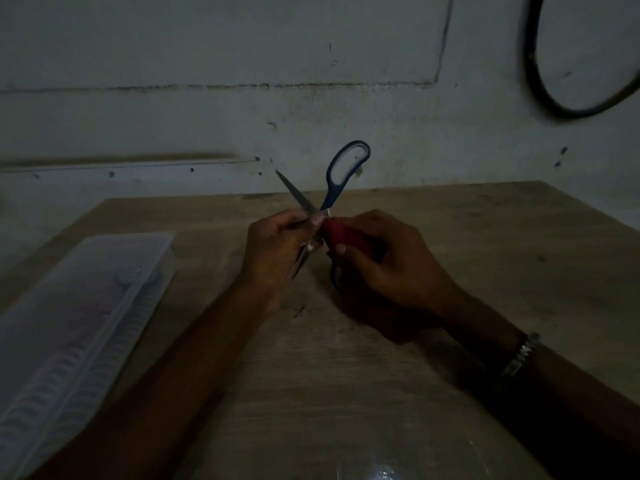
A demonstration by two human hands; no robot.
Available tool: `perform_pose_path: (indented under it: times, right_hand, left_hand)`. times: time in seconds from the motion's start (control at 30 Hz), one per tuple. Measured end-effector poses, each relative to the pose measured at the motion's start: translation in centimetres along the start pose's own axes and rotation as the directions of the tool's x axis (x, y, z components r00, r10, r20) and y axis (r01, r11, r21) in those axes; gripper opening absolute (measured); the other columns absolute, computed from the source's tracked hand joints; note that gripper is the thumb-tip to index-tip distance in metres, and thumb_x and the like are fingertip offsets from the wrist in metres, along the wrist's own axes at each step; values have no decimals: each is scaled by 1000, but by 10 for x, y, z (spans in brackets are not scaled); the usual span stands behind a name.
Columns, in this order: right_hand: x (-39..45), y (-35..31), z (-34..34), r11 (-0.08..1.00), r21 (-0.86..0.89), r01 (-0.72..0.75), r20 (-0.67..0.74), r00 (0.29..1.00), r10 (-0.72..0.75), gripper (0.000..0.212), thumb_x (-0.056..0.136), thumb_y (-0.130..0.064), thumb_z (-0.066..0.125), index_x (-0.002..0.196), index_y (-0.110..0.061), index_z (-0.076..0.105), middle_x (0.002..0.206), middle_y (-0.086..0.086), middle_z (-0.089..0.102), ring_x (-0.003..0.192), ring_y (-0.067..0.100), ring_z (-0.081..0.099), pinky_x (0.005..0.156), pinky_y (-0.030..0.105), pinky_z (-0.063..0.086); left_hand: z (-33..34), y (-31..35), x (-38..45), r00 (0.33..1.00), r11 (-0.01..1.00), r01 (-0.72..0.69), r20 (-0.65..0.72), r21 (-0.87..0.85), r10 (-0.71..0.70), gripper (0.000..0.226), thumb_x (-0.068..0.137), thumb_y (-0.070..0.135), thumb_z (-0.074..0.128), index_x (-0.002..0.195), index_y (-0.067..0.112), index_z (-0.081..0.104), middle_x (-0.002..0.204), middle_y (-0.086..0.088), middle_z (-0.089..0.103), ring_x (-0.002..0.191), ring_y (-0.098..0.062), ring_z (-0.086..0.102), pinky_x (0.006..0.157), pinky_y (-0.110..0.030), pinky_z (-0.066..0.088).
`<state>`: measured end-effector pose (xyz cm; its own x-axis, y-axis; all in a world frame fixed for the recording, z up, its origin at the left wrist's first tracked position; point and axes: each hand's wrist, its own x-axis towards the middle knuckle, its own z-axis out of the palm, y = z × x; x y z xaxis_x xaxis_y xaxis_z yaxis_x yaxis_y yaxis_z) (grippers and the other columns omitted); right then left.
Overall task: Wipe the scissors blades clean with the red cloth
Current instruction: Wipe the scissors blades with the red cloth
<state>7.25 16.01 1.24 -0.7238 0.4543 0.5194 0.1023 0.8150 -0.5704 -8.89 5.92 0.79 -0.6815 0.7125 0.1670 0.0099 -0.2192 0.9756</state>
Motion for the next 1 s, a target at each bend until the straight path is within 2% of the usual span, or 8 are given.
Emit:
perform_pose_path:
  times: [0.07, 0.17, 0.27, 0.37, 0.5, 0.63, 0.87, 1.0]
  right_hand:
    - [-1, 0, 0, 985, -151, 78, 108, 992, -62, 31, 98, -31, 69, 129, -27, 73, 112, -6, 65, 94, 9, 63, 81, 25, 54]
    - [0, 0, -2, 949, -307, 71, 258, 966, 11, 22, 99, -32, 65, 114, -22, 77, 103, 3, 67, 84, 15, 64, 77, 38, 57]
    - [1, 1, -3, 965, -257, -47, 217, 971, 105, 21, 99, -32, 66, 108, -19, 78, 101, 5, 67, 84, 15, 66, 80, 40, 58]
    - [-2, 1, -6, 983, -182, -20, 69, 997, 33, 28, 98, -35, 66, 123, -26, 75, 115, -3, 60, 91, 8, 63, 82, 28, 55]
    - [-3, -5, -5, 960, -272, 61, 3, 998, -62, 51, 95, -32, 68, 144, -23, 61, 129, -4, 59, 97, 10, 62, 82, 29, 56]
    - [-4, -10, -3, 944, -303, 129, 78, 991, -110, 48, 91, -33, 65, 139, -30, 65, 118, -6, 69, 98, 14, 66, 84, 37, 58]
    - [0, -5, -2, 939, -344, 10, 215, 974, 69, 36, 92, -35, 70, 128, -34, 73, 116, -6, 69, 96, 12, 66, 88, 36, 59]
    - [-5, -11, -3, 976, -217, -17, 32, 999, 25, 37, 92, -38, 72, 128, -30, 68, 115, -17, 67, 97, 2, 64, 83, 23, 57]
  left_hand:
    - [0, 2, 0, 998, 1000, -23, -54, 8, 24, 9, 89, 16, 76, 93, 9, 80, 99, -12, 79, 101, -31, 74, 94, -44, 59]
    - [-4, 3, 2, 985, 999, -3, -173, -40, -4, 7, 90, 8, 74, 89, 11, 80, 96, -11, 78, 94, -26, 73, 92, -43, 59]
    - [-8, 6, 4, 969, 990, 37, -239, -136, -69, 14, 91, 9, 73, 103, 5, 78, 103, -14, 77, 95, -25, 72, 91, -38, 60]
    - [-9, 6, 6, 959, 989, 43, -270, -145, -81, 19, 93, 14, 71, 107, 2, 76, 102, -19, 75, 90, -25, 70, 81, -33, 60]
    - [2, 2, 0, 987, 999, -41, -157, -14, 38, 12, 87, 19, 79, 89, 7, 80, 97, -26, 75, 96, -48, 71, 93, -57, 56]
    - [7, 6, -4, 977, 988, -138, -152, 62, 146, 11, 87, 15, 79, 79, 8, 79, 89, -27, 74, 81, -35, 72, 85, -56, 59]
    - [-12, 5, 7, 930, 982, 43, -352, -183, -106, 9, 92, 15, 74, 83, 13, 74, 72, 1, 74, 70, -14, 69, 63, -25, 56]
    - [-6, 2, 4, 946, 985, 53, -307, -162, -102, 7, 91, 14, 74, 87, 9, 76, 84, -8, 78, 74, -18, 73, 68, -29, 59]
